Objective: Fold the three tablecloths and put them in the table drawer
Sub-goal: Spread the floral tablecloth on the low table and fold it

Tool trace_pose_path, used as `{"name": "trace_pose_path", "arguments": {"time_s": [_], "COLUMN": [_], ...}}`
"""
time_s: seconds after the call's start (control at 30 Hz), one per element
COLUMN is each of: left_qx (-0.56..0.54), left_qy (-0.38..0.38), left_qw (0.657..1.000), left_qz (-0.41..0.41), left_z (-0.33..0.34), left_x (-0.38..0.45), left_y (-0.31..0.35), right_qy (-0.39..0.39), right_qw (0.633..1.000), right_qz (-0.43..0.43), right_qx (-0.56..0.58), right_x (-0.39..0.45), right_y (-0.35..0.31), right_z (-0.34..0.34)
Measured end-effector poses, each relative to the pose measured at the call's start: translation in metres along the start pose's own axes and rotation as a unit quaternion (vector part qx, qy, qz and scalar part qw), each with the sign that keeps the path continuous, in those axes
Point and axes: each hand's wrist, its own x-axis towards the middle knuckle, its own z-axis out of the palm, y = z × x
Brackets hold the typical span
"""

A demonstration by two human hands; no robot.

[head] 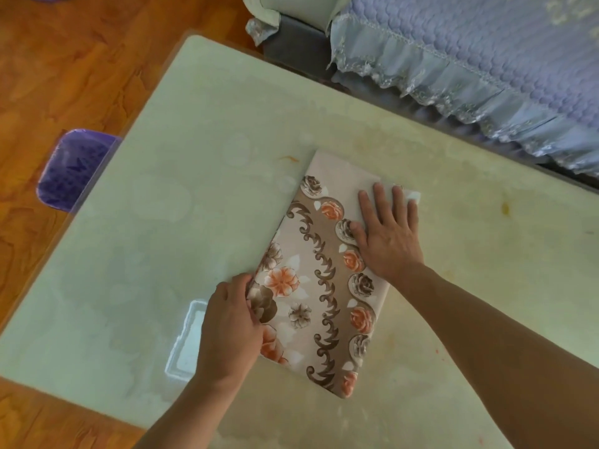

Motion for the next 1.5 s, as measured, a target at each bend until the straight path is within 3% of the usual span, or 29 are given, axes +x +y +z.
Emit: {"name": "trace_pose_path", "arguments": {"time_s": [0.1, 0.17, 0.23, 0.33, 0.4, 0.63, 0.77, 0.9, 1.17, 1.3, 1.37, 1.5], "left_qx": [0.017, 0.110, 0.185, 0.188, 0.209, 0.286, 0.298, 0.292, 0.296, 0.309, 0.311, 0.305], "left_qy": [-0.008, -0.003, 0.006, -0.023, -0.046, -0.068, -0.065, -0.049, -0.032, -0.031, -0.031, -0.023], "left_qw": [1.000, 0.993, 0.977, 0.949, 0.928, 0.907, 0.904, 0.903, 0.899, 0.895, 0.895, 0.898], "left_qz": [0.010, 0.034, 0.102, 0.252, 0.305, 0.301, 0.301, 0.311, 0.320, 0.320, 0.319, 0.316], "left_z": [-0.003, -0.002, 0.004, 0.016, 0.028, 0.044, 0.046, 0.047, 0.048, 0.050, 0.051, 0.052], "left_x": [0.003, 0.001, -0.002, 0.008, 0.021, 0.032, 0.033, 0.034, 0.035, 0.035, 0.035, 0.033], "left_y": [0.002, 0.004, 0.009, 0.018, 0.017, 0.006, 0.004, 0.010, 0.007, 0.007, 0.007, 0.008], "right_qy": [-0.003, -0.002, 0.003, 0.013, 0.023, 0.030, 0.021, -0.020, -0.001, 0.001, 0.013, -0.014], "right_qw": [1.000, 1.000, 1.000, 1.000, 1.000, 0.999, 0.988, 0.995, 0.998, 0.996, 0.995, 0.995], "right_qz": [0.002, 0.001, 0.000, 0.000, -0.002, 0.014, -0.071, -0.077, 0.032, 0.074, 0.084, -0.006], "right_qx": [0.005, 0.005, 0.008, 0.012, 0.014, 0.036, 0.133, 0.056, 0.050, 0.046, 0.058, 0.097], "right_x": [0.004, 0.003, 0.002, 0.002, 0.003, -0.006, -0.076, -0.135, -0.018, 0.012, -0.010, -0.124], "right_y": [-0.005, -0.004, -0.003, -0.003, -0.002, -0.013, -0.067, -0.059, 0.031, 0.034, 0.012, -0.043], "right_z": [-0.002, 0.000, 0.001, 0.004, 0.007, 0.001, 0.005, 0.042, 0.013, 0.007, 0.010, 0.038]}}
